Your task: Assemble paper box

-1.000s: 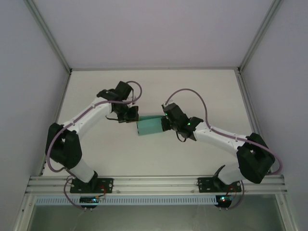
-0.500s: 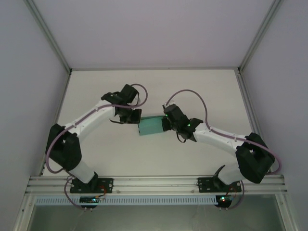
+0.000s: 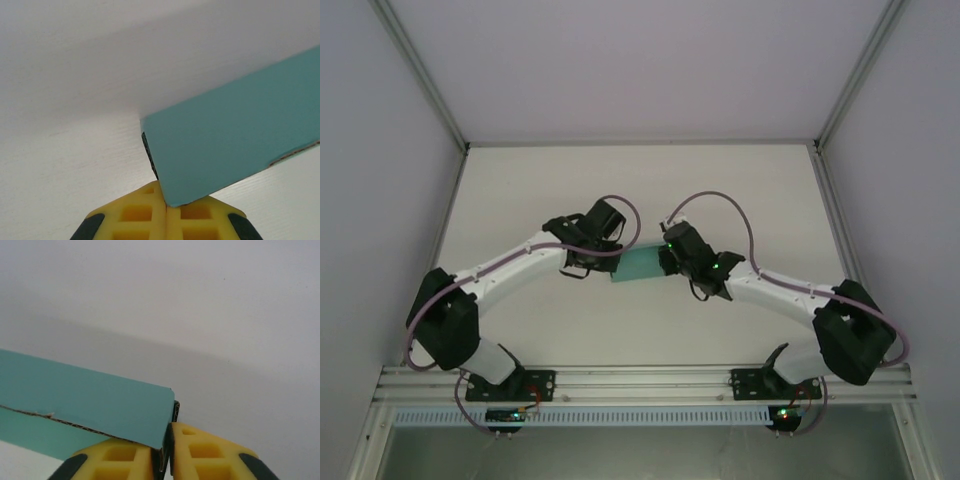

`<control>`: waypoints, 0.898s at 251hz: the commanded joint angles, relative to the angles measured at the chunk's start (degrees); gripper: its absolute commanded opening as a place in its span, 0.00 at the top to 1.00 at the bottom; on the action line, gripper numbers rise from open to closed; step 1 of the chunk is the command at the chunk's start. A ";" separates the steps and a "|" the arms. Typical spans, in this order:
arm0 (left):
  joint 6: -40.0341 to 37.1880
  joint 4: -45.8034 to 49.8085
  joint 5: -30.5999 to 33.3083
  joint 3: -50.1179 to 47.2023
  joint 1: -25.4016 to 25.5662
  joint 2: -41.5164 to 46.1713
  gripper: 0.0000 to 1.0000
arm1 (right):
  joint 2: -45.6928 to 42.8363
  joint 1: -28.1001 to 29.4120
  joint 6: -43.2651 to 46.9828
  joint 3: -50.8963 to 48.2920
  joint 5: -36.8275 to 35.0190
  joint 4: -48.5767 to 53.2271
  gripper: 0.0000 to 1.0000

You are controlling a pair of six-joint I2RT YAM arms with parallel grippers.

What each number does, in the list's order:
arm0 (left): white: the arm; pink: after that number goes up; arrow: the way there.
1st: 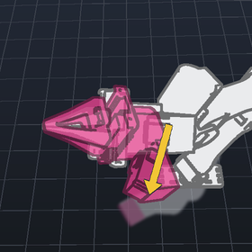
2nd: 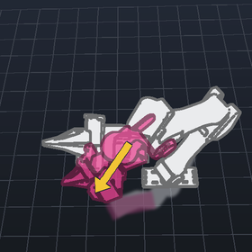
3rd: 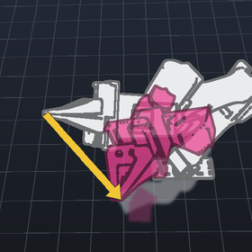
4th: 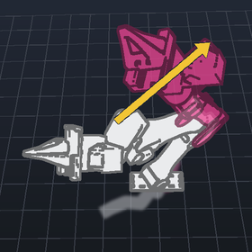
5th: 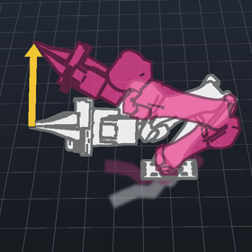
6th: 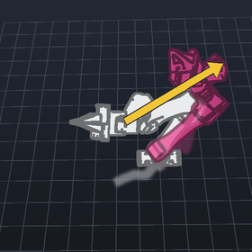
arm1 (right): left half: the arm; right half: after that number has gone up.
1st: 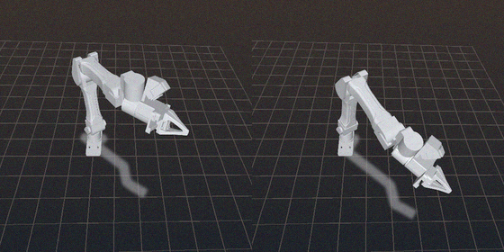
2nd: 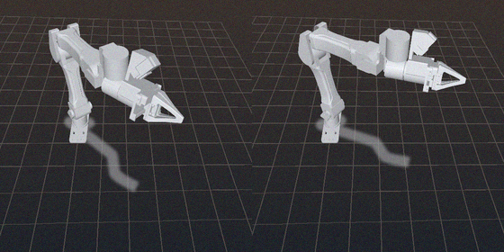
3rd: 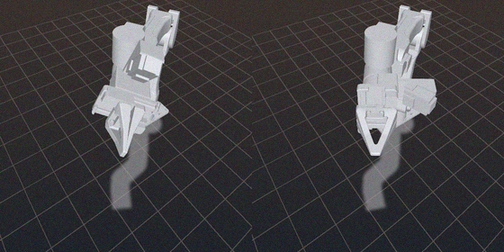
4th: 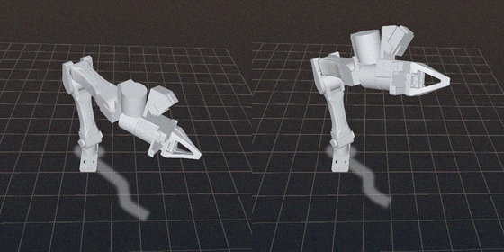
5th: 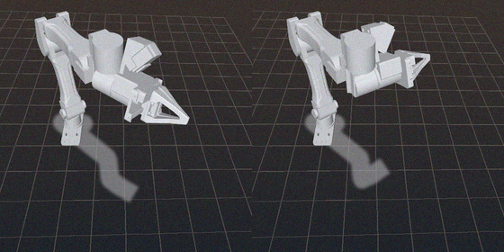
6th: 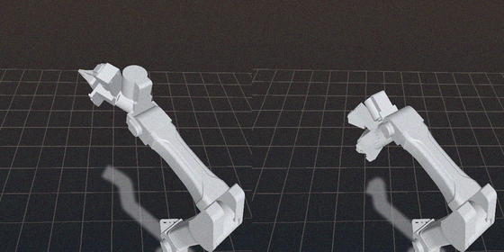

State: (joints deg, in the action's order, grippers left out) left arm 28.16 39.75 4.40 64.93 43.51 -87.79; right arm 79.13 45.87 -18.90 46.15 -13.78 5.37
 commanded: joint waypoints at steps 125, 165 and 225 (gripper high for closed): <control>-1.48 1.32 -2.91 -3.30 1.32 -4.78 1.00 | -6.73 -15.22 -2.81 -2.35 20.50 2.73 0.01; -2.96 1.21 -3.08 -2.78 1.41 -4.43 0.99 | -3.63 -18.02 -4.05 -5.87 23.36 1.87 0.02; -8.86 2.55 -5.87 0.98 1.22 -0.93 0.74 | -1.49 -18.15 -8.43 -10.72 25.06 0.62 0.22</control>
State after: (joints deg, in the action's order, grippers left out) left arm 24.08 34.57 3.18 65.17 44.21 -88.18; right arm 75.29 28.18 -24.64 39.44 11.66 2.04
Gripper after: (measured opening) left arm 0.179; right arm 0.819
